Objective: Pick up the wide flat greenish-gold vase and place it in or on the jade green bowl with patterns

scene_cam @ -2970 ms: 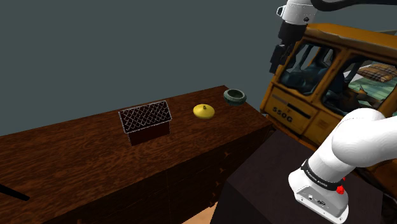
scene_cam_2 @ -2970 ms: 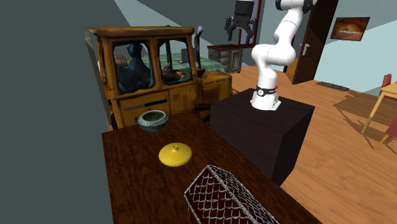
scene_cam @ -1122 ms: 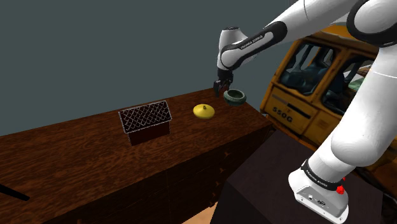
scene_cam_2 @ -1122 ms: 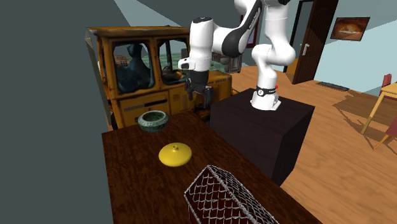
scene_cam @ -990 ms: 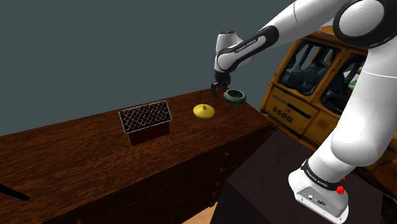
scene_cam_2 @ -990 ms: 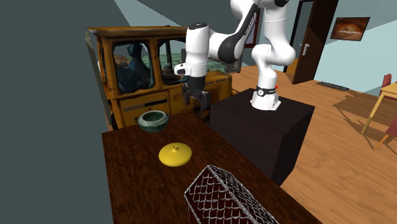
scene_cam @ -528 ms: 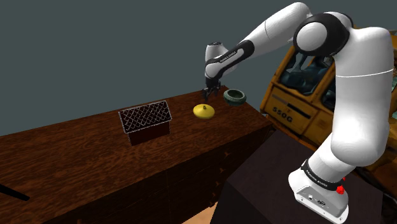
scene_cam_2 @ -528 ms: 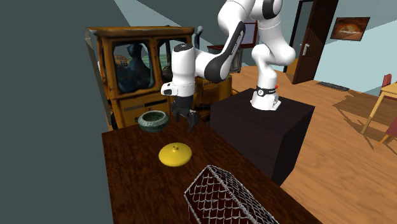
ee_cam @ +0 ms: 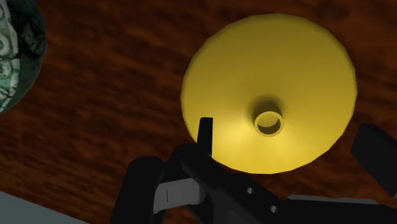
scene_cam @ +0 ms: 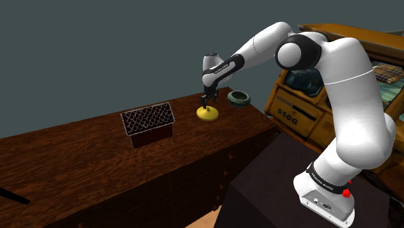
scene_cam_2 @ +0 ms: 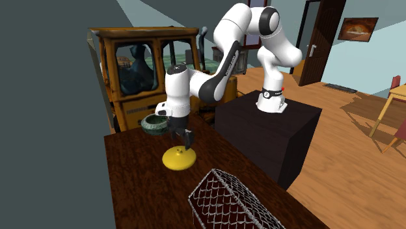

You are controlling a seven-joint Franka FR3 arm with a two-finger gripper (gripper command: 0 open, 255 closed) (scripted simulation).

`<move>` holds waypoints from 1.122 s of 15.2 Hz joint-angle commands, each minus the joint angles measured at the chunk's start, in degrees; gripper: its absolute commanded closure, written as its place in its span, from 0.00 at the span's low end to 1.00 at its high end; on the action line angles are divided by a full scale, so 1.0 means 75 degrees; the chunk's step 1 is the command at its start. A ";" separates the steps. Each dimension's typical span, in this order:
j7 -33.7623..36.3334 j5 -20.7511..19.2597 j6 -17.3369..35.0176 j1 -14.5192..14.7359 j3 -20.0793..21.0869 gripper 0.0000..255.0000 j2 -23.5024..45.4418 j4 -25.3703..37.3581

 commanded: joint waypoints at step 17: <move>0.0007 -0.0011 0.0279 -0.0015 -0.0013 1.00 0.0370 0.0094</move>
